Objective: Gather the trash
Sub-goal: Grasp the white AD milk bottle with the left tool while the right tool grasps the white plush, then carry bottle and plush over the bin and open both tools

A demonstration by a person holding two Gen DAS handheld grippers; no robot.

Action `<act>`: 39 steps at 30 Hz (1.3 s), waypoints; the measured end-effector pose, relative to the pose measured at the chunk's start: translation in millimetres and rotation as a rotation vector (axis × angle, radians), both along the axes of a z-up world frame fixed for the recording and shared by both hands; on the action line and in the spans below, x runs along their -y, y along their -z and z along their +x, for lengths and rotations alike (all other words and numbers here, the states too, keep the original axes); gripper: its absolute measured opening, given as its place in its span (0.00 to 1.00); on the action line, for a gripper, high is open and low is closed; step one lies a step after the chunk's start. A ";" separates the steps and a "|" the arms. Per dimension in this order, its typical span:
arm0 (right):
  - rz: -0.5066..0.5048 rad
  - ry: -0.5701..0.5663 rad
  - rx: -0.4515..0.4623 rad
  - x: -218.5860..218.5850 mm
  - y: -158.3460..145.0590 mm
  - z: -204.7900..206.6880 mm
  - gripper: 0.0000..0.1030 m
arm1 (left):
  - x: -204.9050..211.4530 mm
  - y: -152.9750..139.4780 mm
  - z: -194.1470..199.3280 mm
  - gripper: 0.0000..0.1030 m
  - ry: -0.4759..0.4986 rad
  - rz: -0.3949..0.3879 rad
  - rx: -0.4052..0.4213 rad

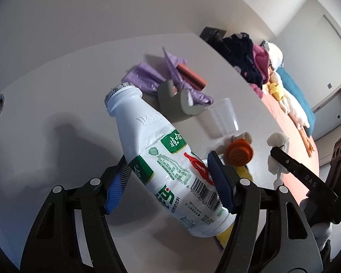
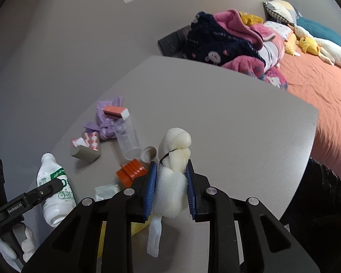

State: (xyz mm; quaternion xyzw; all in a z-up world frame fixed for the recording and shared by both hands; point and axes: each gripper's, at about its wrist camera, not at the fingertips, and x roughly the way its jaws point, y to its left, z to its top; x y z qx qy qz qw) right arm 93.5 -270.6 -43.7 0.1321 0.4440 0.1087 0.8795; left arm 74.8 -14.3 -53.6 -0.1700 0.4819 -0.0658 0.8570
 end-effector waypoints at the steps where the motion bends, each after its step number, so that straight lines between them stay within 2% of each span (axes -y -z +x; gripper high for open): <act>1: 0.000 -0.001 0.006 0.6 -2.7 -1.7 0.26 | 1.8 -2.2 0.0 0.64 0.005 0.003 0.008; 23: 0.009 0.065 0.117 45.5 -55.4 -59.9 0.26 | 65.9 -37.8 -9.0 0.64 0.183 -0.016 0.110; 39: 0.018 0.183 0.163 108.0 -74.0 -107.7 0.26 | 139.2 -53.0 -29.5 0.64 0.386 -0.029 0.156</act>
